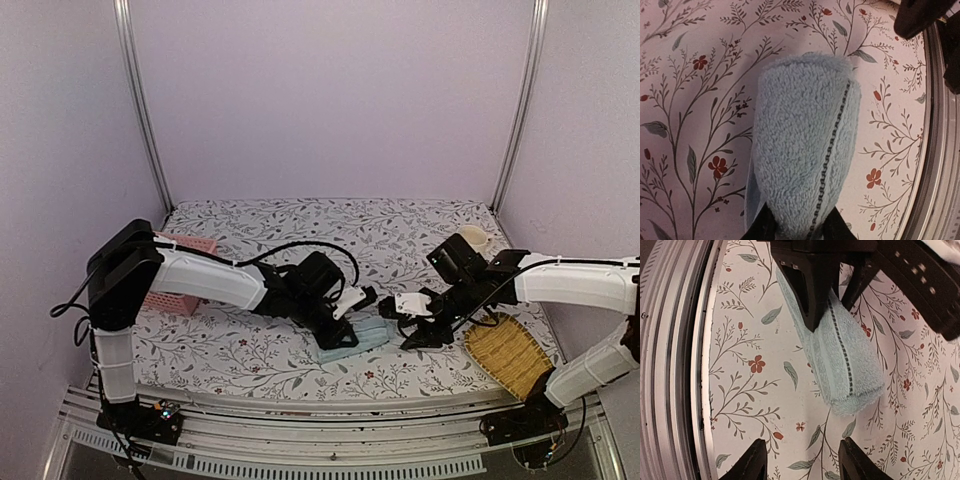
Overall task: Roll the towels
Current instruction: Roll the towel at the center of the board.
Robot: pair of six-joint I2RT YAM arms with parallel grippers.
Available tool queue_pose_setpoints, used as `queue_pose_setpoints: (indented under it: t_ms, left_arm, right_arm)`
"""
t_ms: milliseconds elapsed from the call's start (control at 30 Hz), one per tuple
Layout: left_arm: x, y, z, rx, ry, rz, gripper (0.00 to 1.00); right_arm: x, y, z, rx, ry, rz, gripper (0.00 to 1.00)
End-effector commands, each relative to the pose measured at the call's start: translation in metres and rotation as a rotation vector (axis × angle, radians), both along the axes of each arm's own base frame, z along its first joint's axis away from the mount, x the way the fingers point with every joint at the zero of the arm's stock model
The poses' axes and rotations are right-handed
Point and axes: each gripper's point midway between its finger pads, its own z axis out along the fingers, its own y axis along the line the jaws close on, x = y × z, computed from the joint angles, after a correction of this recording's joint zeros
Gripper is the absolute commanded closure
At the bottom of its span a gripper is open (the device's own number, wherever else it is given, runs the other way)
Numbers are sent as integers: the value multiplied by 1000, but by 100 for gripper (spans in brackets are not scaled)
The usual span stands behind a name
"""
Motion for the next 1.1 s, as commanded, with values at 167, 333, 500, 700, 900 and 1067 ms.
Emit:
queue_pose_setpoints:
  t_ms: [167, 333, 500, 700, 900, 1067]
  left_arm:
    - [-16, 21, -33, 73, 202, 8, 83]
    - [-17, 20, -32, 56, 223, -4, 83]
    - [-18, 19, -32, 45, 235, -16, 84]
    - [-20, 18, -32, 22, 261, -40, 85]
    - [-7, 21, -32, -10, 292, -34, 88]
    - [12, 28, -27, -19, 253, 21, 75]
  right_arm:
    - [22, 42, 13, 29, -257, 83, 48]
    - [23, 54, -8, -6, -255, 119, 48]
    - [40, 57, -26, -58, -303, 102, 48]
    - [50, 53, -44, -104, -330, 75, 48]
    - [49, 45, -72, -174, -314, 97, 52]
    - [29, 39, -101, -239, -177, 156, 68]
